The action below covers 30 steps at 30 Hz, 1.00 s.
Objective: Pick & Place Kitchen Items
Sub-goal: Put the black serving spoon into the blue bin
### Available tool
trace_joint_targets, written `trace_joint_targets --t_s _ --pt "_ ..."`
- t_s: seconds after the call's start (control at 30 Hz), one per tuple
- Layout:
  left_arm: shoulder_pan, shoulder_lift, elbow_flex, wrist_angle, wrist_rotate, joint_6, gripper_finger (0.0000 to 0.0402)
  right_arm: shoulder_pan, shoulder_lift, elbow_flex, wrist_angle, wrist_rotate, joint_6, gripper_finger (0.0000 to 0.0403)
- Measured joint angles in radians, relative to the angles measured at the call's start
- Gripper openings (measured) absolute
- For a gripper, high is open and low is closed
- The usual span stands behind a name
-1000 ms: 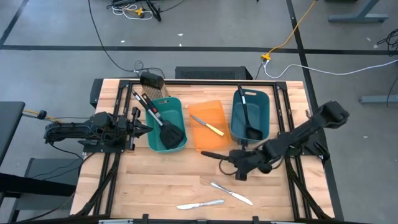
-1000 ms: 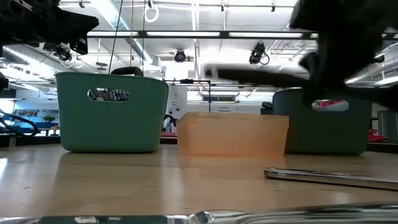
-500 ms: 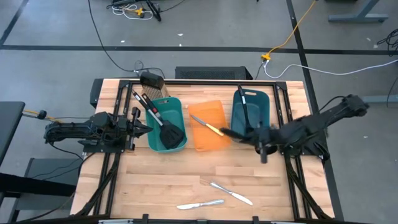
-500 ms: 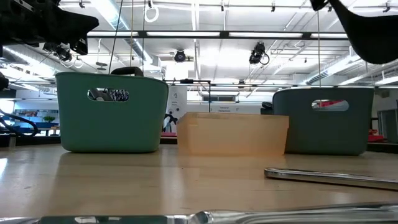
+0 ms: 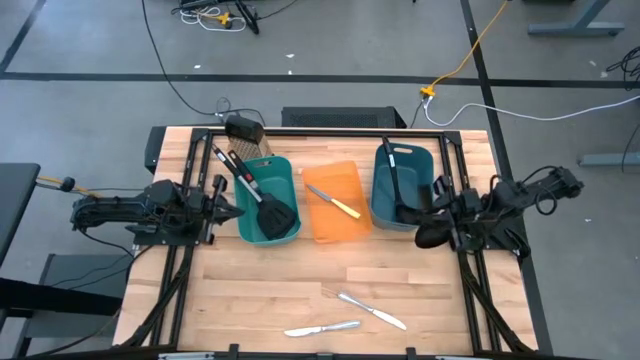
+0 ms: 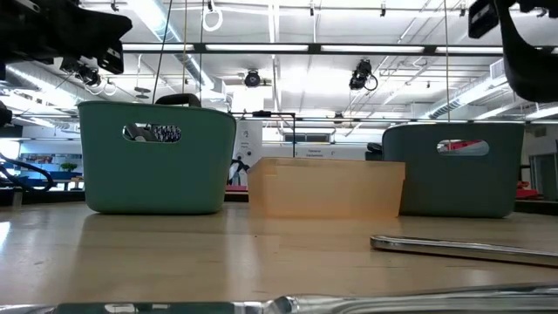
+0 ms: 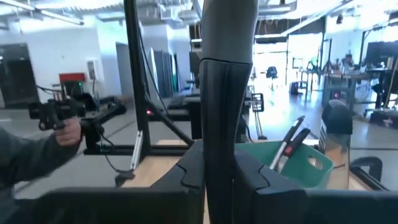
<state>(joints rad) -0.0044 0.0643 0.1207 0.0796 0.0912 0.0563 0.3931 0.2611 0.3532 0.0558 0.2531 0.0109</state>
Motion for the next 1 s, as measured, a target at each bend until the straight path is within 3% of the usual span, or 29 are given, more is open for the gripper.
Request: trace_joint_targets --t_s 0.37,0.8,1.0 --pt "0.000 0.000 0.000 -0.001 -0.167 -0.036 0.0016 0.000 -0.195 -0.153 0.018 0.024 -0.011 0.0040" --pt "0.000 0.001 0.000 -0.001 -0.173 -0.045 0.0016 0.000 -0.261 -0.272 0.097 0.028 -0.014 0.0040" --pt "0.000 0.001 0.000 -0.001 -0.173 -0.045 0.0016 0.000 -0.261 -0.284 0.245 0.028 -0.039 0.0041"
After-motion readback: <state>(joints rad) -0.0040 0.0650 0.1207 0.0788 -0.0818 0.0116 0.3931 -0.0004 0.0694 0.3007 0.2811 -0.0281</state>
